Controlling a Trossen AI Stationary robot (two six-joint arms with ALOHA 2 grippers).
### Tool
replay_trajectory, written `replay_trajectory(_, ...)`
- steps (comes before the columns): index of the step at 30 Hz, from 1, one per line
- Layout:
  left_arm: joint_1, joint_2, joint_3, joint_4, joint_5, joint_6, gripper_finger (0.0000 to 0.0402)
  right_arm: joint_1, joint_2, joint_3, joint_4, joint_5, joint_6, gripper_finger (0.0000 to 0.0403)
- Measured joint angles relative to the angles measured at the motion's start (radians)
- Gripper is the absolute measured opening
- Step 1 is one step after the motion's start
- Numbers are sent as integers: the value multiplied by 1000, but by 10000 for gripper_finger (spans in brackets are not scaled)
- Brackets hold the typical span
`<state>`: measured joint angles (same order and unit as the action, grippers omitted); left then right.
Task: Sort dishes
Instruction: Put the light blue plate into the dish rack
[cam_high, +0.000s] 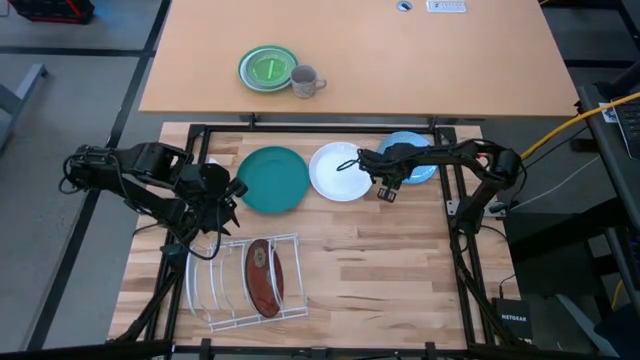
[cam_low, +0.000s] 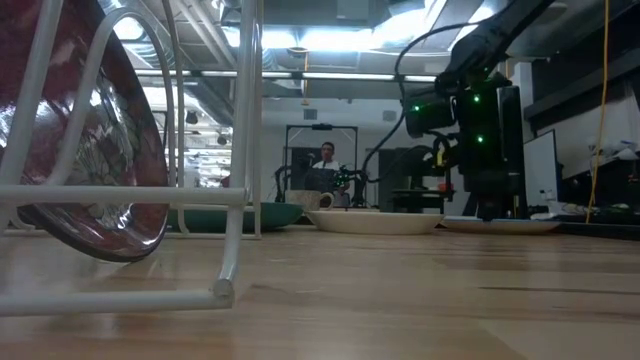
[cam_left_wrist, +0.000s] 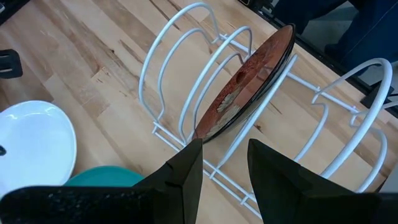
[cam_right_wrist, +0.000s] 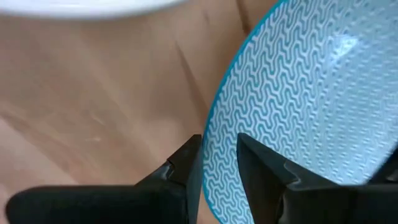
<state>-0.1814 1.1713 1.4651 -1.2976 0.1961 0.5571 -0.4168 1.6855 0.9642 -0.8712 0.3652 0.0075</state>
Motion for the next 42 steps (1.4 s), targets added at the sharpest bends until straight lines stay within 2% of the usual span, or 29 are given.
replay_trajectory(17, 0, 0, 0, 1, 0, 0, 117, 17, 0, -2, 20, 11, 69, 103)
replay_trajectory(20, 0, 0, 0, 1, 0, 0, 117, 33, 0, -17, 25, 51, 95, 103)
replay_trajectory(25, 0, 0, 0, 1, 0, 0, 117, 54, 1, -73, 90, 40, 103, 103)
replay_trajectory(33, 0, 0, 0, 4, 0, 0, 117, 83, 1, -146, 94, 151, 193, 103)
replay_trajectory(42, 0, 0, 0, 9, 0, 0, 117, 83, 1, -207, 142, 263, 198, 103)
